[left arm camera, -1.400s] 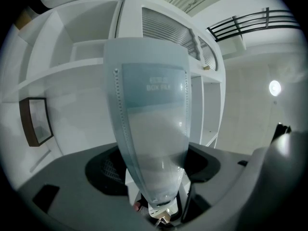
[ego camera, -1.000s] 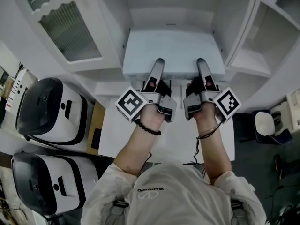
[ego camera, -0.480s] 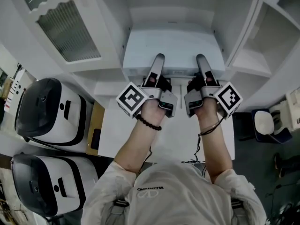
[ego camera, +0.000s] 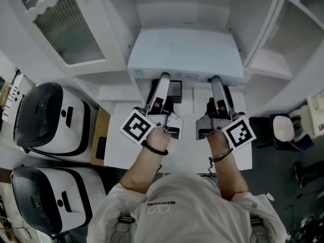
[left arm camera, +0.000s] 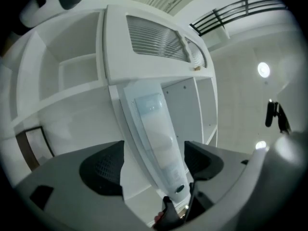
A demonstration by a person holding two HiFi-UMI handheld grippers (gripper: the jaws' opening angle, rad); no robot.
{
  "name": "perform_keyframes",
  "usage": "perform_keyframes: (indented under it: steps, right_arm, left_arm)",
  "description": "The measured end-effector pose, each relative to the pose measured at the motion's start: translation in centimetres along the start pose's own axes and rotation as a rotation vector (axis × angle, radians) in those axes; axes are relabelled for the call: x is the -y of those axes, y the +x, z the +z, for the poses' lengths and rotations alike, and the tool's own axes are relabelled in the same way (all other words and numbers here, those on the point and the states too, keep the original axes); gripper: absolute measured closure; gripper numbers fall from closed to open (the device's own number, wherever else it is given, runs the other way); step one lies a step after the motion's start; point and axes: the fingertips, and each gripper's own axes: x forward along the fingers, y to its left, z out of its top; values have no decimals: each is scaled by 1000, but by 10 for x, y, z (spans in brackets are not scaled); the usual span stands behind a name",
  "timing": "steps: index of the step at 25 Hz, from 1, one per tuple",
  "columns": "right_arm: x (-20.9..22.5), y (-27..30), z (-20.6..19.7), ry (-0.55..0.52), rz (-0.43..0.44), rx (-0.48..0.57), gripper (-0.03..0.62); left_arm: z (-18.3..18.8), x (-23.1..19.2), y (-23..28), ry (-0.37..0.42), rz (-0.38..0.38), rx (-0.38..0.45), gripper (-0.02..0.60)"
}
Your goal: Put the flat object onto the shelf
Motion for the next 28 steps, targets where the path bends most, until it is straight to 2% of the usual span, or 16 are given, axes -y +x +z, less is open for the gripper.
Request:
perform_keyframes:
  steps: [1,3,5,6,8,10,13,15,17,20,22,28]
  right_arm:
    - [-3,-6,3,-68,-1,5,247]
    - [-10,-15,1,-187,1,-2,269]
    - [-12,-23,-12,-279,-19,-25,300]
    - [-11,-28,-19,-329,-41,-40,310]
    - [-9,-40,-27,-451,-90,-46,356]
    - [-15,-52,-26,-580,-113,-3,405]
    - [-48,-64,-19,-738,-62,86,478]
    - [-65,-57,-18,-757,-9,90,504]
    - [-65,-42,-20,-714,1,42,532]
    - [-49,-24,-25,-622,-41,-37,567]
    - [-42,-19,-23,-596,-64,-44,585]
    - [-23,-2,-15,-518,-107,-52,585]
  left_arm:
    - [0,1,-7,69,10,-15,207]
    - [0,12,-15,279,1,-51,243]
    - [1,28,-20,490,-14,-73,306]
    - [1,34,-21,578,-17,-80,356]
    - [-3,43,-23,721,-18,-95,419]
    - [-7,47,-22,808,-25,-112,476]
    - [-15,51,-22,869,-39,-137,505]
    - [-18,51,-18,891,-42,-145,511]
    - [-20,50,-14,905,-37,-149,520]
    - [-24,48,-8,919,-30,-156,534]
    - [-26,46,-4,909,-24,-154,534]
    - [-28,36,14,896,-16,-161,546]
